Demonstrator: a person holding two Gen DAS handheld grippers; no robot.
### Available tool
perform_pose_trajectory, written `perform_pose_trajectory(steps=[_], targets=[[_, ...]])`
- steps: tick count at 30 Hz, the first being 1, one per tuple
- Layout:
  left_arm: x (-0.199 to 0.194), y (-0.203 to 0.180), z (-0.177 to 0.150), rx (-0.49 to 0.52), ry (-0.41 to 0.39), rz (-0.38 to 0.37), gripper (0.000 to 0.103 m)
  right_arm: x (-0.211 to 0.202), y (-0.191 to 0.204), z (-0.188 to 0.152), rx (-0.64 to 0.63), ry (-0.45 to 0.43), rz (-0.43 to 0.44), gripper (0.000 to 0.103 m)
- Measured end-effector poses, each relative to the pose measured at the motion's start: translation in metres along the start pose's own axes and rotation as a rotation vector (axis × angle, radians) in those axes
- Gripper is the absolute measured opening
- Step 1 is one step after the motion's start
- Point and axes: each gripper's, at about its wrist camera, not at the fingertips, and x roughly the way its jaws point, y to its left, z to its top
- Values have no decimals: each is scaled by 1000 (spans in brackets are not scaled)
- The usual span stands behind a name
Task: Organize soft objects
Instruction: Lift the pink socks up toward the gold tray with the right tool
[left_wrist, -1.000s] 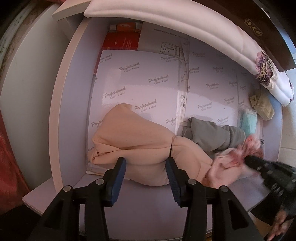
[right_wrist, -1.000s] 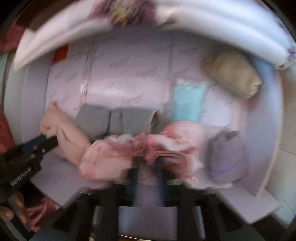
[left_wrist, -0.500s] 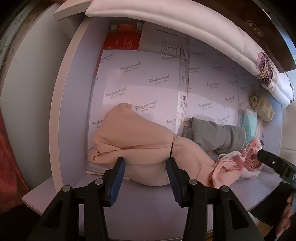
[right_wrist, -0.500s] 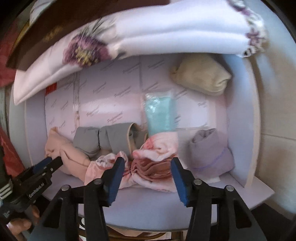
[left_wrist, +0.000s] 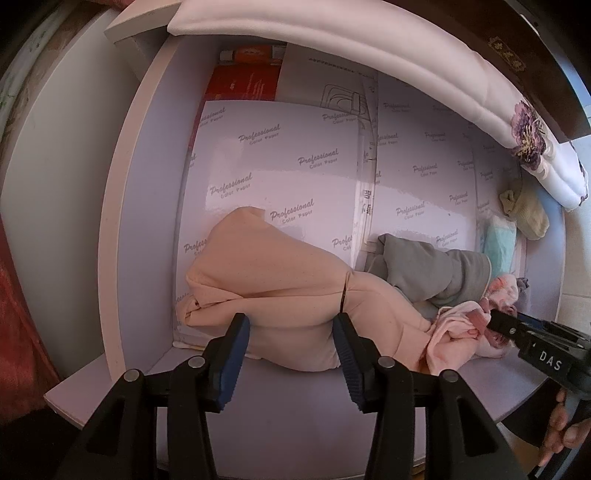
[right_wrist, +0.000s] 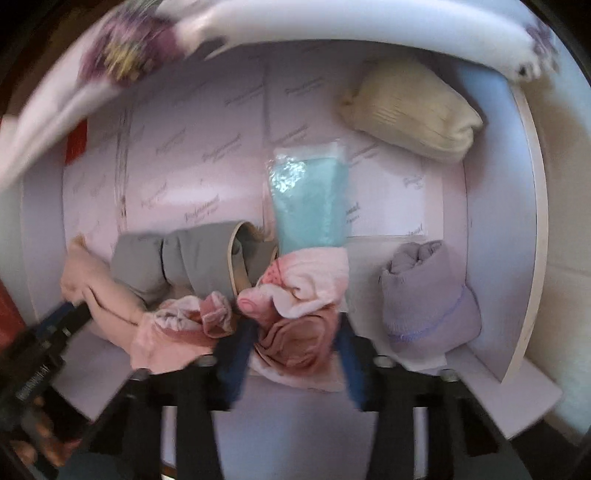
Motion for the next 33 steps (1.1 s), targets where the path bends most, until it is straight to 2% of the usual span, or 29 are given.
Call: perform_pose_trajectory(steps=[2, 6, 13, 22, 27, 33], targets=[[0, -1, 0, 3, -2, 3, 48, -3, 2, 0, -7, -13, -5, 12], [0, -1, -1, 6, -5, 4, 49, -20, 8, -5, -34, -65, -31, 10], [1, 0, 1, 7, -5, 5, 49, -77, 13, -16, -36, -206, -29, 10], [1, 0, 1, 10, -6, 6, 49, -144, 14, -39, -54, -365, 37, 9], [1, 0, 1, 10, -7, 7, 49, -175, 22, -41, -55, -445, 98, 9], [1, 0, 1, 10, -7, 7, 49, -206, 45, -28, -83, -538, 125, 9]])
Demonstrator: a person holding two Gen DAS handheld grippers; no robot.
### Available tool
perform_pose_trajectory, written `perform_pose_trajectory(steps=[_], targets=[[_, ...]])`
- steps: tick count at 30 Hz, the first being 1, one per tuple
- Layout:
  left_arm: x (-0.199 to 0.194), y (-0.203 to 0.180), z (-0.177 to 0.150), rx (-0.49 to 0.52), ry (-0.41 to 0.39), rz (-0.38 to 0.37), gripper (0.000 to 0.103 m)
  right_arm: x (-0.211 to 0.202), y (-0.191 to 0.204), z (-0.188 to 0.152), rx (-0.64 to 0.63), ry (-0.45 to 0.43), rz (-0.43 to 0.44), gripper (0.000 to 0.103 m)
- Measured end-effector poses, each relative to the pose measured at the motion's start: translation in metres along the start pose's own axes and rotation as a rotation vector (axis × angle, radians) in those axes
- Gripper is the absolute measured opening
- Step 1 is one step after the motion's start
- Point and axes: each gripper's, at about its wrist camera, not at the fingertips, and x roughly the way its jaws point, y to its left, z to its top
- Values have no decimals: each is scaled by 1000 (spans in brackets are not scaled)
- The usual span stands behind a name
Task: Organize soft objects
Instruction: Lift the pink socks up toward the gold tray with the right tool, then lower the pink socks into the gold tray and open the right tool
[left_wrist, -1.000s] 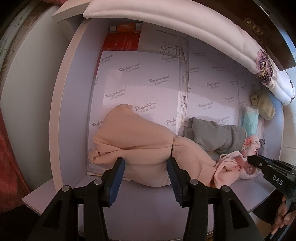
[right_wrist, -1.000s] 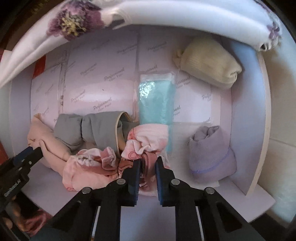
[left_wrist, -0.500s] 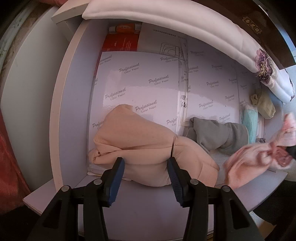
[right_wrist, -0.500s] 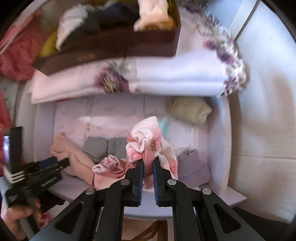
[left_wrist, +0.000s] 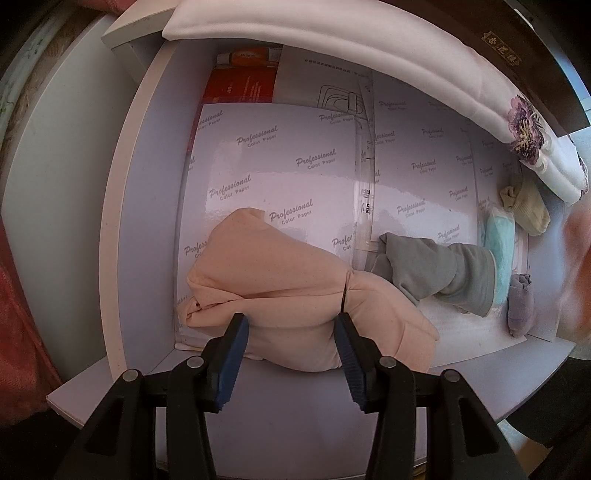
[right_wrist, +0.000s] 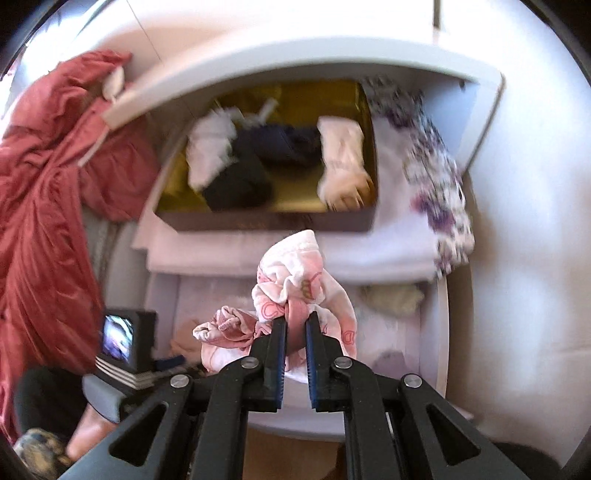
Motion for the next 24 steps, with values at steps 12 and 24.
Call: perform_pose_trajectory(steps=[12, 24], targets=[[-1, 1, 0, -2, -2, 0, 49, 24, 13, 80, 86, -155, -3, 9], [-1, 0, -2, -9, -5, 5, 49, 124, 25, 116, -48, -39, -180, 9]])
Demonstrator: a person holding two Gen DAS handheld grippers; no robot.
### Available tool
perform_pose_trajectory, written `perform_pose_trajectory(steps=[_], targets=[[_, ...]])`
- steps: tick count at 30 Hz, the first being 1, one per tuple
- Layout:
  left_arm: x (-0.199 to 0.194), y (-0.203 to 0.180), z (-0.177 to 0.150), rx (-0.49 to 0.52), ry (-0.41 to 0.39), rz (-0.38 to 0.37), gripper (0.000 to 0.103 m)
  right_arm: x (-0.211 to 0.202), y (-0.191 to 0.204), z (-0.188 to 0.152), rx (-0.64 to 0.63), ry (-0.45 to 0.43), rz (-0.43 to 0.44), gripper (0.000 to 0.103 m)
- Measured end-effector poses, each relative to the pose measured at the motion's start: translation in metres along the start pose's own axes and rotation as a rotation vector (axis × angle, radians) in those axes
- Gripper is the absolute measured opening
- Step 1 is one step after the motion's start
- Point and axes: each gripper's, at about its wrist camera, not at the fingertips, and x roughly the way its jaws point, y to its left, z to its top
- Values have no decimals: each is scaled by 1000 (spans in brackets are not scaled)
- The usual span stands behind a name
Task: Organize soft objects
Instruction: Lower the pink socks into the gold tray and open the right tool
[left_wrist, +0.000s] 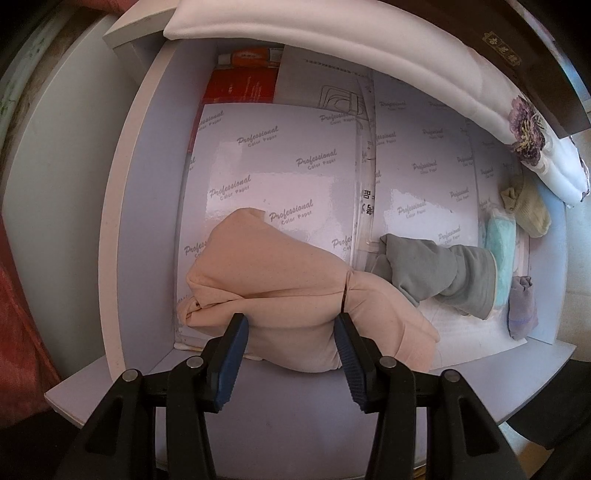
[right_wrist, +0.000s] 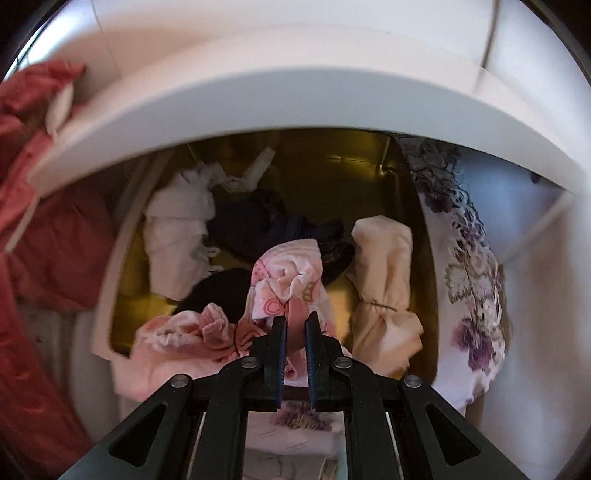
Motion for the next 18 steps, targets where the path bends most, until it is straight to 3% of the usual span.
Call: perform_pose_trajectory(steps=[5, 9, 11, 13, 18], targets=[[0, 1, -1, 0, 0, 1, 49, 17, 1, 9, -36, -27, -104, 10], [0, 1, 0, -3, 0, 3, 49, 19, -11, 10, 4, -13, -37, 15], [-1, 0, 0, -2, -1, 7, 49, 12, -18, 6, 35, -20, 6, 32], [0, 0, 0, -1, -2, 8, 49, 2, -21, 1, 59, -36, 34, 40], [0, -1, -1, -2, -4, 8, 50, -19, -17, -18, 38, -29, 105, 40]])
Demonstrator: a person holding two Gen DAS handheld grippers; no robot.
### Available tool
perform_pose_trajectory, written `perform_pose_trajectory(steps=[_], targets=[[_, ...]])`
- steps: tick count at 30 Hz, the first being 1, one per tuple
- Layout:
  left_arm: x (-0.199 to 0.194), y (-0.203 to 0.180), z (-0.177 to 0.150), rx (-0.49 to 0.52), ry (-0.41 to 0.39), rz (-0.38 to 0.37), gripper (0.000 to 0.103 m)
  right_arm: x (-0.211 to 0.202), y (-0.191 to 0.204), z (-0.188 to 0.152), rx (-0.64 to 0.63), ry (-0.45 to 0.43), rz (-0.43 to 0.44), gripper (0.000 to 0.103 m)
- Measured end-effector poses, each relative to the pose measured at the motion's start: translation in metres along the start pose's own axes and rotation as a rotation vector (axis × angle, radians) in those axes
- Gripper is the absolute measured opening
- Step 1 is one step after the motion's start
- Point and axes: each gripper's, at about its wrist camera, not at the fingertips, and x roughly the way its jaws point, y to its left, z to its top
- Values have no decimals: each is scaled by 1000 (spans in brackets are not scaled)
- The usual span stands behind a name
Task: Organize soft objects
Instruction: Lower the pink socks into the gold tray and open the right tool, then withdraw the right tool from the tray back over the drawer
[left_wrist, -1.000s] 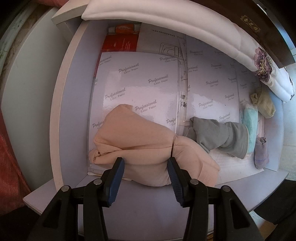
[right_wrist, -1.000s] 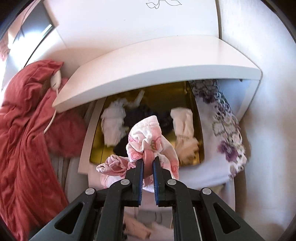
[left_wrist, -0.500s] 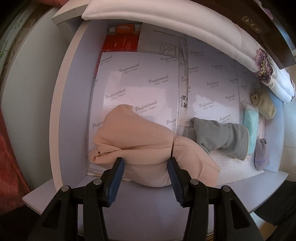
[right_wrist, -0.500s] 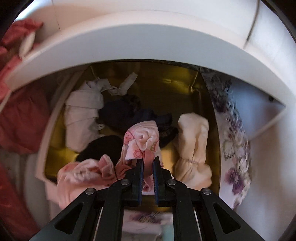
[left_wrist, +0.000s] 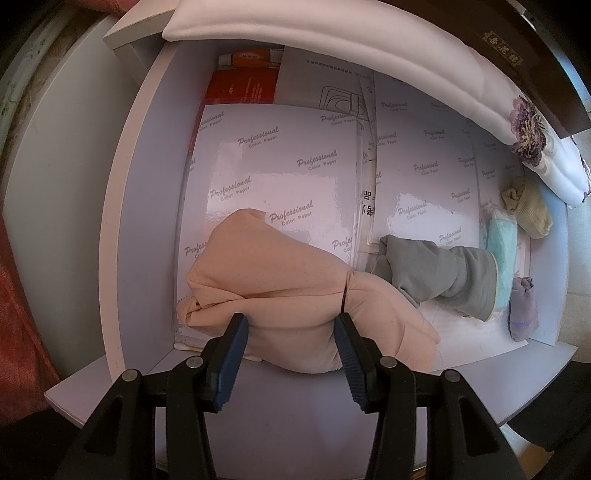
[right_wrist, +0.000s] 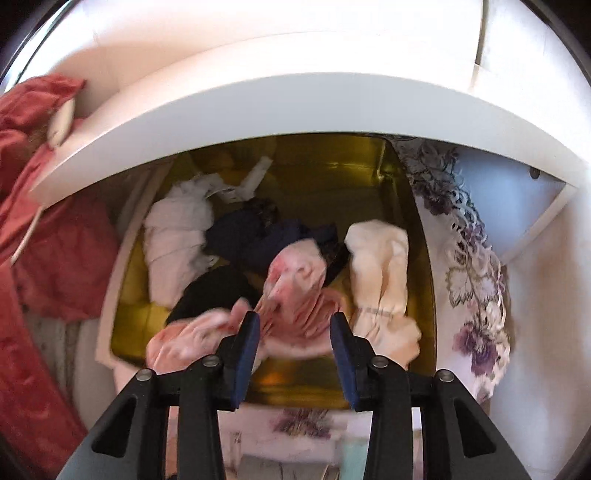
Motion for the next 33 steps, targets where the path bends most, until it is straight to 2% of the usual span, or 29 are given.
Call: perform_pose_trajectory(steps=[5, 13, 17, 21, 28, 31, 33], targets=[[0, 0, 0, -1, -2, 2, 50, 2, 18, -15, -45, 55, 84, 40], [0, 0, 0, 1, -2, 2, 50, 45, 40, -1, -96, 98, -7, 40], [0, -1, -1, 0, -4, 5, 50, 60, 47, 7, -154, 103, -80, 40], [0, -1, -1, 3, -7, 8, 50, 69, 44, 9, -149, 117, -95, 40], [0, -3, 0, 8, -11, 13, 50, 56, 39, 3, -155, 95, -76, 40], [0, -3, -1, 8, -12, 12, 50, 42, 38, 1, -154, 66, -68, 51], [0, -2, -1, 7, -12, 12, 50, 32, 36, -1, -148, 46, -57, 52]])
